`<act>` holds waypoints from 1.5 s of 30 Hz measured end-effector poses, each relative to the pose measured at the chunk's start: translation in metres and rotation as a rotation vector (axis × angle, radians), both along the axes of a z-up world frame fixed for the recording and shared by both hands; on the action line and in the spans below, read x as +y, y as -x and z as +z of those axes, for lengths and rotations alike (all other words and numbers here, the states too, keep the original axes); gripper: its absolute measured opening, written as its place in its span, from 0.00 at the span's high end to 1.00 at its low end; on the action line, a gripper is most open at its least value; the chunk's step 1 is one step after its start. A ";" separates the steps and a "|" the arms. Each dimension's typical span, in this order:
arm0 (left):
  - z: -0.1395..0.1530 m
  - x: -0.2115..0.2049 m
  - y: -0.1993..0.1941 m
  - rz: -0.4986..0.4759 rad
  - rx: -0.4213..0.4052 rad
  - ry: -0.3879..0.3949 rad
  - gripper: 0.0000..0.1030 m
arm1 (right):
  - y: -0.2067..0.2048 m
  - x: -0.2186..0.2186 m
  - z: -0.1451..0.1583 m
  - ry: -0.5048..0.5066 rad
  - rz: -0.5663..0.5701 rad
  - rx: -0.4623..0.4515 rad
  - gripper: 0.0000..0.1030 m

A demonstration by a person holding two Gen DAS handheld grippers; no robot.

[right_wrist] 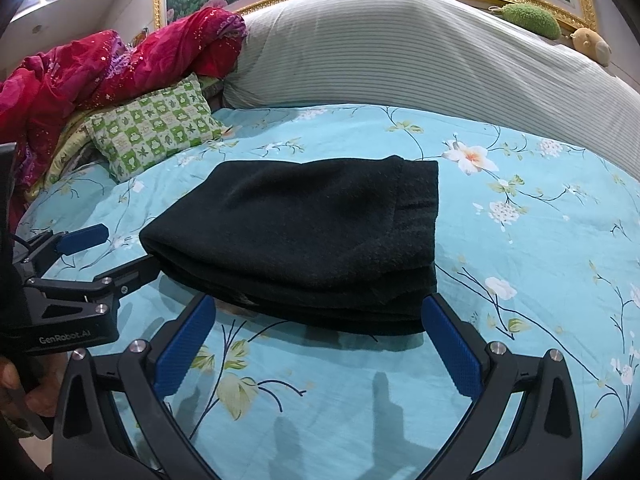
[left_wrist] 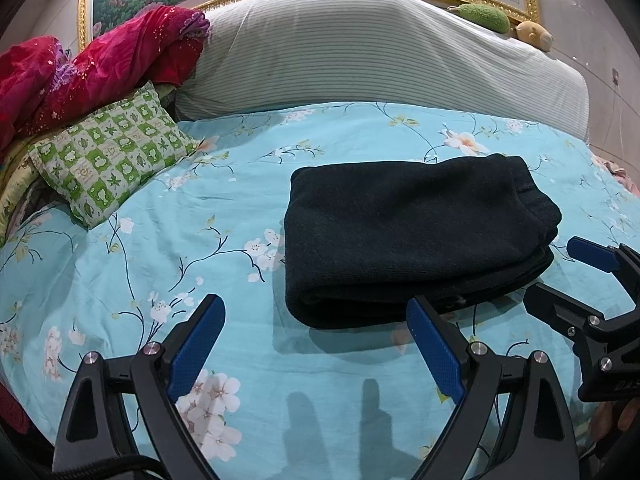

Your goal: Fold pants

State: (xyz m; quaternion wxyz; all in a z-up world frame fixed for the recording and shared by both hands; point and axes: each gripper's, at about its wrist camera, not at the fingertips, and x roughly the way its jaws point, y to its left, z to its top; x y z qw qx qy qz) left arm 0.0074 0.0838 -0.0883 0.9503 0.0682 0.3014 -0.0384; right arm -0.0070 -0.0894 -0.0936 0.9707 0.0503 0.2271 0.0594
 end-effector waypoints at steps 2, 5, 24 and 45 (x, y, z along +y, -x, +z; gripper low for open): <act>0.000 0.000 0.000 0.000 0.000 -0.001 0.10 | 0.000 0.001 0.000 0.001 0.000 -0.001 0.00; 0.000 0.000 0.000 -0.001 0.000 -0.001 0.10 | 0.000 0.000 0.000 0.000 0.000 -0.002 0.00; 0.000 -0.002 0.001 -0.003 -0.001 -0.003 0.10 | 0.000 0.000 0.002 -0.007 -0.001 -0.005 0.00; 0.004 0.000 -0.002 0.001 0.000 0.010 0.10 | 0.003 -0.004 0.009 -0.006 -0.017 -0.019 0.00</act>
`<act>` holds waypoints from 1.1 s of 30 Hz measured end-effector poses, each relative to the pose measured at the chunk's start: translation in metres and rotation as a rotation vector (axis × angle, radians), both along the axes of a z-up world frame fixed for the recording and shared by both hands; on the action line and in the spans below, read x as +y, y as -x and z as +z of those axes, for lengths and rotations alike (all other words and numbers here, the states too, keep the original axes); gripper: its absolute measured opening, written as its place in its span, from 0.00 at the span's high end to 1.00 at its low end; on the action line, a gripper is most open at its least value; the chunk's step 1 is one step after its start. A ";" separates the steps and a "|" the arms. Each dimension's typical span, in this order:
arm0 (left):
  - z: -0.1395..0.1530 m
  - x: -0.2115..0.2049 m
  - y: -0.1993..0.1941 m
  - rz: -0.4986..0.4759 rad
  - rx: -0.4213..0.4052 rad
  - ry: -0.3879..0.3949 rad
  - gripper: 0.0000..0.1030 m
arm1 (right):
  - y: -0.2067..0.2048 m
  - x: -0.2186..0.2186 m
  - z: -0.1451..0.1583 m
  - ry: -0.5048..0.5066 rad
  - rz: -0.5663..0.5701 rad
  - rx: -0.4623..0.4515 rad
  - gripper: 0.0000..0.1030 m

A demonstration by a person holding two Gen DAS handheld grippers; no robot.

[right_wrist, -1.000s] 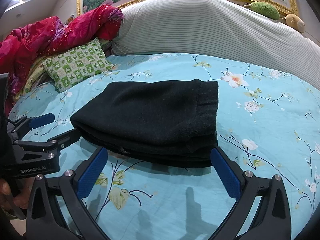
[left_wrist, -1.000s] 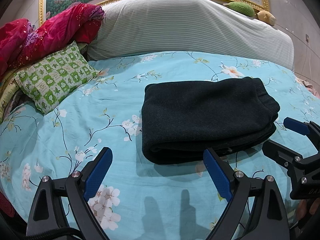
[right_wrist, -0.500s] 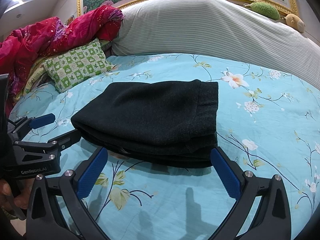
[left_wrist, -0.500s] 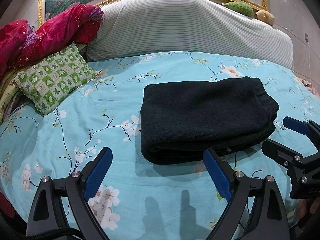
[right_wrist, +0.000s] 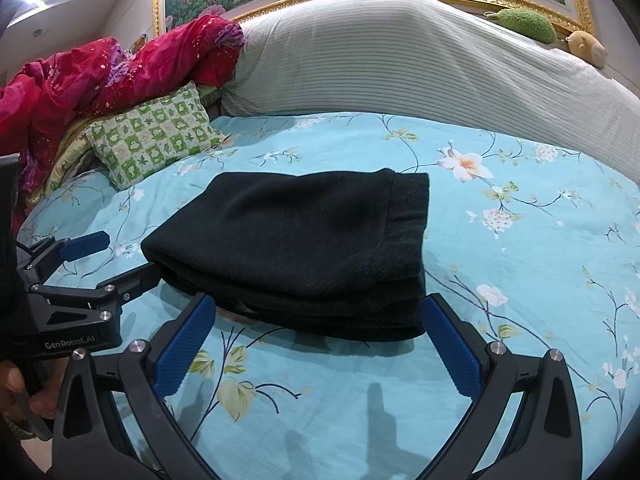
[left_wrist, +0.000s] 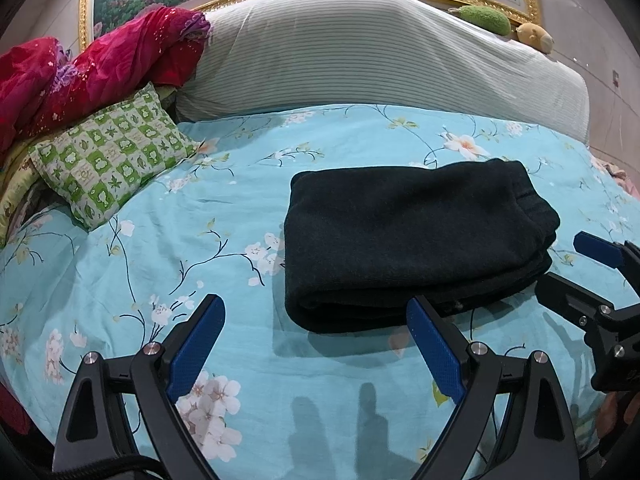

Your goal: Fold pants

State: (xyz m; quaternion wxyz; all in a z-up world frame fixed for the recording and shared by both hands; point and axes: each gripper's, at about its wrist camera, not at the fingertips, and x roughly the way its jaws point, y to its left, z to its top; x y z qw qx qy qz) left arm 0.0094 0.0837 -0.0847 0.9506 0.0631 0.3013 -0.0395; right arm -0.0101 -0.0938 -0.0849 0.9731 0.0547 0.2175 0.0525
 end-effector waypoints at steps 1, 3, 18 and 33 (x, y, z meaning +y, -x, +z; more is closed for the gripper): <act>0.001 0.000 -0.001 -0.001 0.002 0.006 0.10 | -0.001 -0.002 0.001 -0.002 -0.004 0.000 0.00; 0.004 0.001 -0.003 -0.009 -0.005 0.010 0.11 | -0.001 -0.004 0.002 -0.001 -0.013 0.004 0.00; 0.012 -0.014 -0.015 -0.027 -0.009 -0.030 0.13 | -0.005 -0.015 0.008 0.002 -0.028 0.006 0.00; 0.015 -0.021 -0.016 -0.030 -0.002 -0.046 0.13 | -0.004 -0.018 0.006 -0.022 -0.024 0.012 0.00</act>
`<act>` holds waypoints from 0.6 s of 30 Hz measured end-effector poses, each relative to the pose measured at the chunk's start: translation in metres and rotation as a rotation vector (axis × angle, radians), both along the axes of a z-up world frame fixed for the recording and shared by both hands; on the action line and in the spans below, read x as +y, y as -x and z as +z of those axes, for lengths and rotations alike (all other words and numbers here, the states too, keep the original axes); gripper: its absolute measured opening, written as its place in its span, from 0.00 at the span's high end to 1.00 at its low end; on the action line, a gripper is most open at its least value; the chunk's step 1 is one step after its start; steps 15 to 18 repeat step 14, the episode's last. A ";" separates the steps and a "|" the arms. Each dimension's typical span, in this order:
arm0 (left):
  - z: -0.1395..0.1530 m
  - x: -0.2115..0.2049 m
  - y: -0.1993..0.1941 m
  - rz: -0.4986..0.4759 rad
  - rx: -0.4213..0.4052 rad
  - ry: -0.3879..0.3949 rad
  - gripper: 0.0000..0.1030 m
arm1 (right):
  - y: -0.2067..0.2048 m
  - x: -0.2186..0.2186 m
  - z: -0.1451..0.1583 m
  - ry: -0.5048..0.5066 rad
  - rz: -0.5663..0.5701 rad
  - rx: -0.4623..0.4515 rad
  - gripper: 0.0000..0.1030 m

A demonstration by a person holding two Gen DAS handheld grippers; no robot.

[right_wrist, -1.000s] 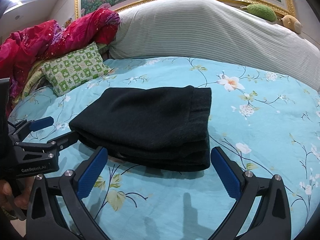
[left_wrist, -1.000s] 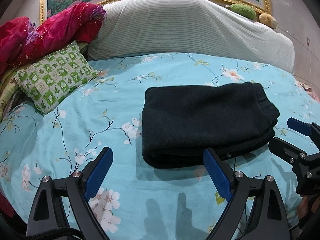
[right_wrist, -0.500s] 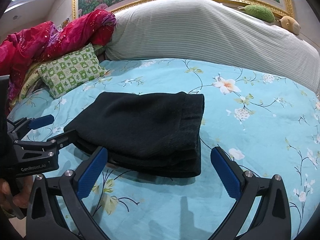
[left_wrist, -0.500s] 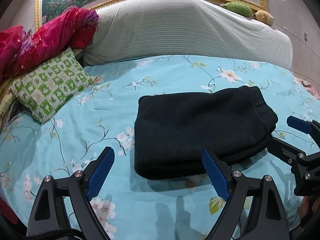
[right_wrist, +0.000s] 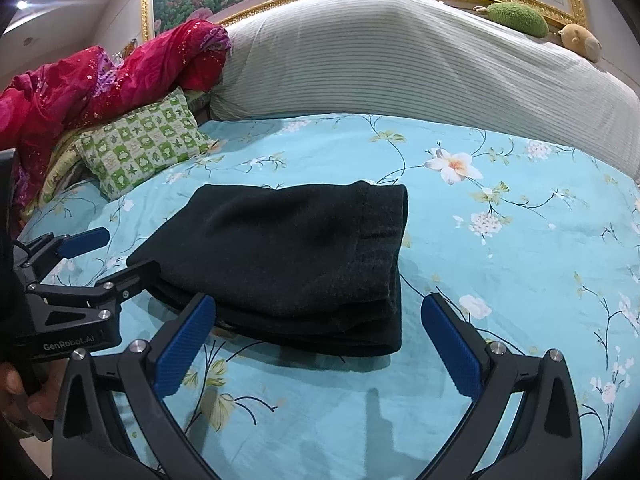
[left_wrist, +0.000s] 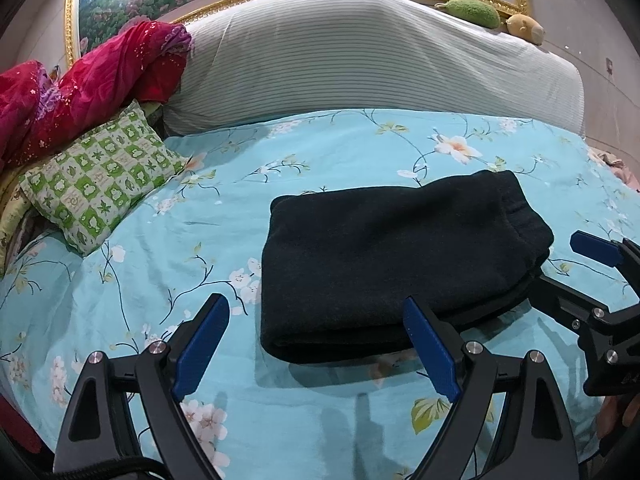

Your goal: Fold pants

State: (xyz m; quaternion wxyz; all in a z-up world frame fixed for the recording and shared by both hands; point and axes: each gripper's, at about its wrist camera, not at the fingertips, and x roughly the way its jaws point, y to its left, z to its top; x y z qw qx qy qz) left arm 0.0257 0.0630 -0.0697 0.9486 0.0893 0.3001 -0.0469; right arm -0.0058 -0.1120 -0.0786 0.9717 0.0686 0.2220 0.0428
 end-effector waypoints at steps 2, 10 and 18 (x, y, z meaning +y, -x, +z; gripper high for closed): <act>0.001 0.001 -0.001 0.003 0.003 0.007 0.13 | 0.001 -0.001 0.001 -0.005 0.003 -0.004 0.00; 0.003 -0.005 0.000 -0.006 -0.004 -0.011 0.13 | 0.001 -0.003 0.000 -0.016 0.009 -0.004 0.00; 0.003 -0.006 0.001 -0.002 0.002 -0.015 0.13 | 0.000 -0.003 0.000 -0.015 0.009 -0.006 0.00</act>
